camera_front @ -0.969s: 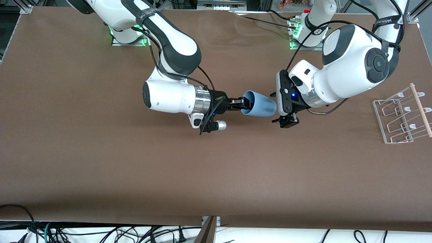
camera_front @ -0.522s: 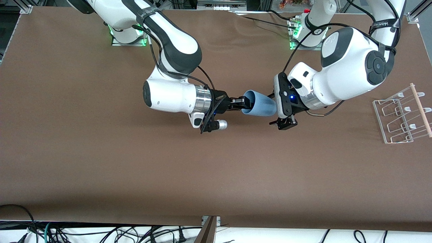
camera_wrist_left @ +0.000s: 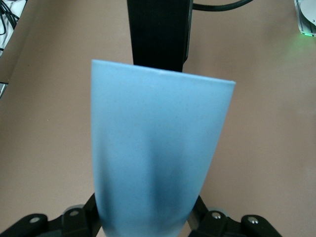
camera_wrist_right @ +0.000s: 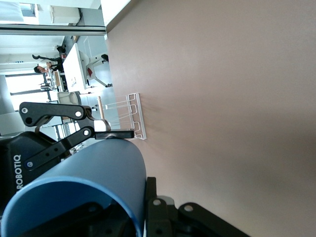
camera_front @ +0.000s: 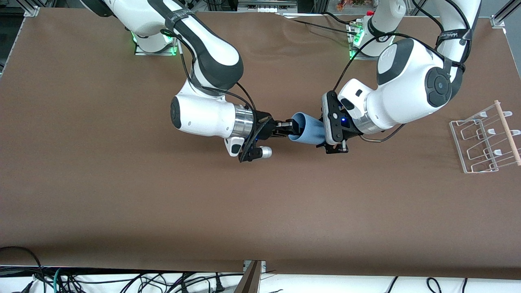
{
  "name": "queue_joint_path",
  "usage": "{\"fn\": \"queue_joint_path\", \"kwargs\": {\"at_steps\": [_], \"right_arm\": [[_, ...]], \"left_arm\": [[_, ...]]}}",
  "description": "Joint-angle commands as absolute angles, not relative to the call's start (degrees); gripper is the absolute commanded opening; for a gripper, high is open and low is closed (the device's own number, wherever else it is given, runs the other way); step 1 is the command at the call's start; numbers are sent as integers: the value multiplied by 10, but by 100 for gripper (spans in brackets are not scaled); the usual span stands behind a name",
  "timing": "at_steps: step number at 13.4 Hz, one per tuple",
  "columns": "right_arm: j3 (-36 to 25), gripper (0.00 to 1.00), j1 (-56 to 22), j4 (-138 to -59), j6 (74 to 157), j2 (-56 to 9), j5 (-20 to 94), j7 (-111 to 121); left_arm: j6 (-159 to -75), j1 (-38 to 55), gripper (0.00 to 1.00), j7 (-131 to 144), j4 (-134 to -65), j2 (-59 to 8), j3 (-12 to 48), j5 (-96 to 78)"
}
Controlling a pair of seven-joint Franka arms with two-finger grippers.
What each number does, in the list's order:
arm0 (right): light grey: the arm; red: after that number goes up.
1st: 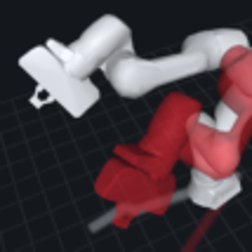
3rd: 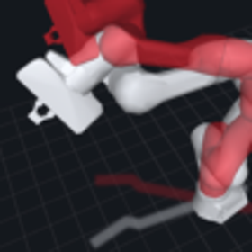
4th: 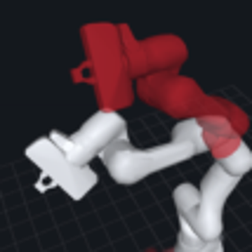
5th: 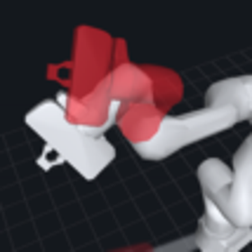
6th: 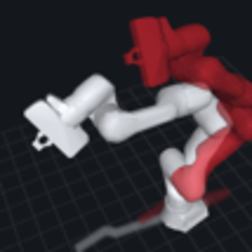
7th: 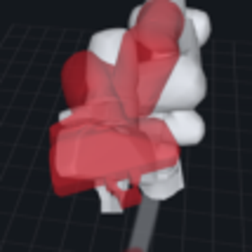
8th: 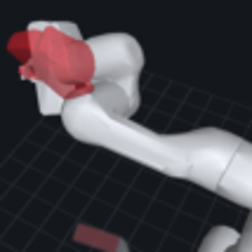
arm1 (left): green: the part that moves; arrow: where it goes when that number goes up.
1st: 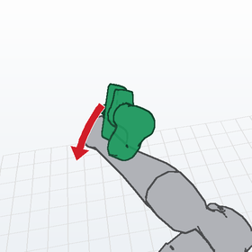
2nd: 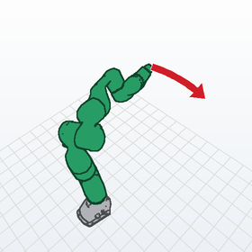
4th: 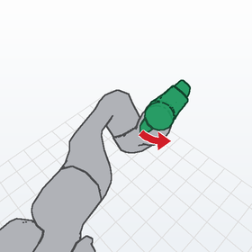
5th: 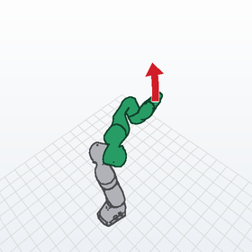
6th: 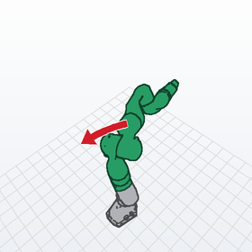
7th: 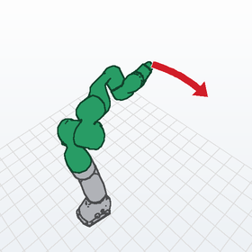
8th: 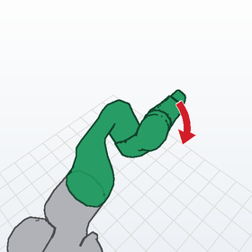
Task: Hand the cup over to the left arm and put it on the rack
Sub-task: 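Open the right gripper and release the cup to the left gripper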
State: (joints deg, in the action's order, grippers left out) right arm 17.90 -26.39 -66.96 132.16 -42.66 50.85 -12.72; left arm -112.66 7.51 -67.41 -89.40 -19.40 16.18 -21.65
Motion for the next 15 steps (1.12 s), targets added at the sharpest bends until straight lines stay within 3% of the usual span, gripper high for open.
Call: {"fn": "queue_joint_path", "kwargs": {"at_steps": [1,5,6,7,12,15], "right_arm": [[187,0,-272,-658,1313,-428,509,-123],[187,0,-272,-658,1312,-428,510,-121],[186,46,-272,-658,1311,-428,509,-120],[186,98,-272,-658,1312,-428,509,-121],[185,100,-265,-658,1307,-424,510,-121],[184,100,-246,-658,1301,-416,508,-121]], "left_arm": [[-1157,79,0,-665,-892,-200,161,-222],[-1156,73,0,-668,-893,-191,161,-202],[-1154,69,0,-668,-896,-183,161,-196],[-1150,62,0,-668,-898,-175,161,-184],[-1100,6,0,-671,-905,-149,161,-178],[-1084,-63,0,-671,-967,-96,161,-143]]}}
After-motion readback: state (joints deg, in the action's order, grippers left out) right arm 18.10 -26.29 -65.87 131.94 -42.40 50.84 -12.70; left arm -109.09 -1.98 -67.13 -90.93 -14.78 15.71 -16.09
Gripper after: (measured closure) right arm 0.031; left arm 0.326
